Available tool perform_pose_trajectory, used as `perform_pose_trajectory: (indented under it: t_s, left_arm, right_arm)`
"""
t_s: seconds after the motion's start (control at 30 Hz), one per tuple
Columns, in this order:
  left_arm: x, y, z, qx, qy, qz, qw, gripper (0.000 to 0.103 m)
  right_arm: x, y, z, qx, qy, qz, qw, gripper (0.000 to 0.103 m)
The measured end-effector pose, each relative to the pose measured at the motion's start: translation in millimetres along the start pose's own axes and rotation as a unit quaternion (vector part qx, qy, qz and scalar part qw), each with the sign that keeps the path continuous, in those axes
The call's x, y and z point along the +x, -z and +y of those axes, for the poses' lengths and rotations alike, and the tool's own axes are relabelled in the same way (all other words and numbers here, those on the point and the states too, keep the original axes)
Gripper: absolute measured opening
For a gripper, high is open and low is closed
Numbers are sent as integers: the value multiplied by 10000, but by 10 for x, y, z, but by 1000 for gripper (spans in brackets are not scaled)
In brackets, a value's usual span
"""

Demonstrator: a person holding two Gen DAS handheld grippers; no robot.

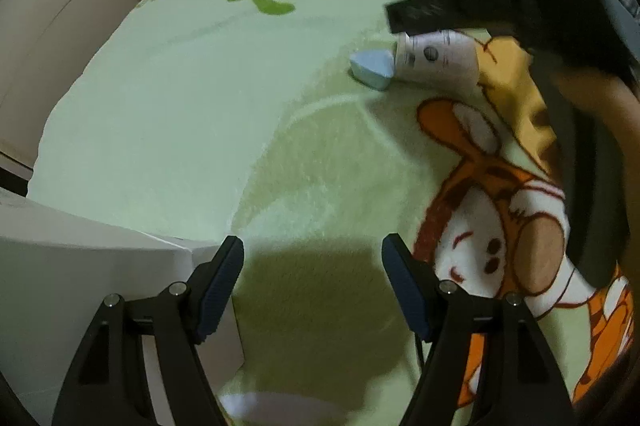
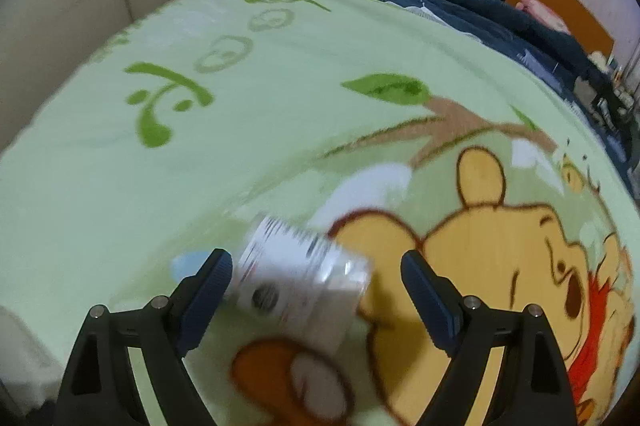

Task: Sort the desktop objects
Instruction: 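Grasp the blue sponge with the left tool while the right tool grasps the cotton swab box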

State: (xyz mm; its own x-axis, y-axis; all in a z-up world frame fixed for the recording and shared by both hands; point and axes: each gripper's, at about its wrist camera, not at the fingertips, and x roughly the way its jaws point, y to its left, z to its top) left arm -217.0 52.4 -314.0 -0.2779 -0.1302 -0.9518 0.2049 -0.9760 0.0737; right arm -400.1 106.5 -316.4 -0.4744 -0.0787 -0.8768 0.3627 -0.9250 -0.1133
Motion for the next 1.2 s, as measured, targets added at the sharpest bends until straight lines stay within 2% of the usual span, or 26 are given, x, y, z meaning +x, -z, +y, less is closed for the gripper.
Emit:
perform_pose_trajectory:
  t_s: [0.13,0.27,0.33,0.43,0.57,0.67,0.87,1.07,1.2]
  left_arm:
    - [45,19,-31,58,27,-18,10000,73]
    - [91,4,-58,74,58,9,10000,73]
    - [95,-11,-71,96,60,-6,9999,73]
    - [98,-46,-79,76,119,-13,9999,73]
    - [91,-82,-118,72,207,-47,9997,73]
    - [101,-89,-171,95,245,-46,9996,73]
    - [74,-249,-242,146,211,-38,9997,73]
    - [95,-316,-218,141,175,-13,9997,73]
    - [133,-304,-202,153,137,19,9998,73]
  right_arm:
    - [155,-43,118,8,42,115,9999,89]
    - [205,6,239,-239,368,204,9988,92]
    - [196,71,171,-209,574,241,9978,92]
    - [105,222,-162,219,619,277,9975,92]
    - [-38,519,-699,810,309,304,9958,92]
    - [-163,724,-943,1177,-355,132,9923,92]
    - [-232,731,-776,1005,-650,-148,9927,92]
    - [55,635,-724,1799,-289,14,9833,92]
    - [248,520,-612,1878,129,78,9821,92]
